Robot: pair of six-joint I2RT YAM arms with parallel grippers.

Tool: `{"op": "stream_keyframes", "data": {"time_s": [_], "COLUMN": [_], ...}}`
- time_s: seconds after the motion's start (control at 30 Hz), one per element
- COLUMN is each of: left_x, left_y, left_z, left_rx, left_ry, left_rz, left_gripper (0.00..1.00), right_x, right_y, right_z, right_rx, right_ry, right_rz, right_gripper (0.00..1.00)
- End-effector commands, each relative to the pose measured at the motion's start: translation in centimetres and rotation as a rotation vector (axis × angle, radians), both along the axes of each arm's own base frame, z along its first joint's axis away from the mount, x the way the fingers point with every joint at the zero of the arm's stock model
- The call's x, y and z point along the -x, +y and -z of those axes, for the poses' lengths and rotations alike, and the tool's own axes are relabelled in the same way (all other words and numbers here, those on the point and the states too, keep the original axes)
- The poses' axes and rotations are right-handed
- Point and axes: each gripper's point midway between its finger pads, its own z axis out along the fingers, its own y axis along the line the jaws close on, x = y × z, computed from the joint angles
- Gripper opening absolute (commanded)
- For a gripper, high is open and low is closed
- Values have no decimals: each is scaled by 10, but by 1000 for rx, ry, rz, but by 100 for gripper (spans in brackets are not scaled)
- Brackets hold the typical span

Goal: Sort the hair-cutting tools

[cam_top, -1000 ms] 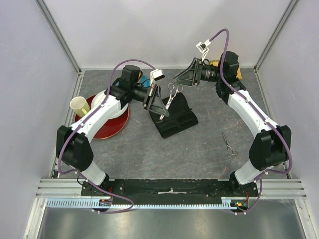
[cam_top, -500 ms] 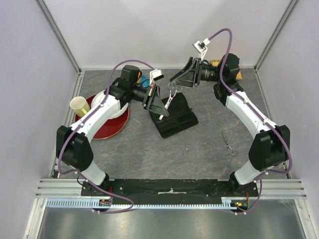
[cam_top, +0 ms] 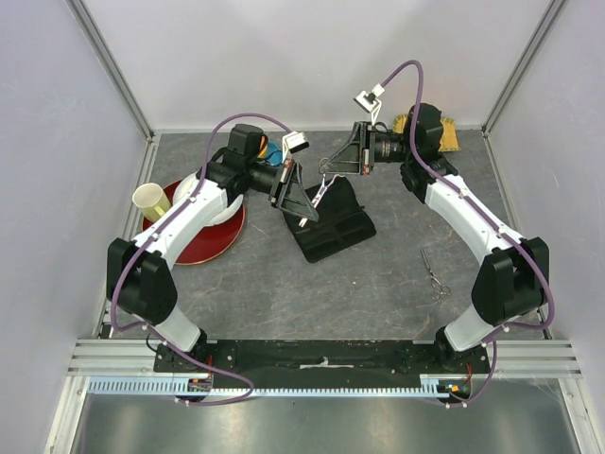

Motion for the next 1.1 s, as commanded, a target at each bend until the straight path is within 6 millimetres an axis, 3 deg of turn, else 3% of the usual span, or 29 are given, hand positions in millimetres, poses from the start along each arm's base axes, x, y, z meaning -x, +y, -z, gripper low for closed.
{"op": "stream_keyframes", "data": {"time_s": [0.0,0.1,0.2,0.4,0.47,0.63,0.8,1.07], "left_x": [-18,-39,-69,-111,-125,-148,-170,-207], "left_y": [10,23,41,62,68,70,67,63], "left_z": [-12,-5,12,78,107,152,195,231], "left_rx": [9,-31,-111,-379,-463,-552,-598,-653], "left_ry": [-43,-26,-13,51,78,130,197,201], "left_rz": [-59,-159,-321,-593,-662,-757,-795,-839], "left_gripper": [23,51,59,57,56,55,51,49], "right_x": [1,-15,-42,-94,-104,-132,-152,-189], "right_y": [-1,-2,-14,-49,-54,-68,-72,-98], "right_z": [3,13,30,81,107,165,192,216], "right_rx": [28,47,74,157,198,299,306,276], "right_ry": [-25,15,83,119,145,155,143,143], "right_rz": [8,72,182,437,477,587,629,720], "right_gripper": [0,0,0,0,0,0,0,0]}}
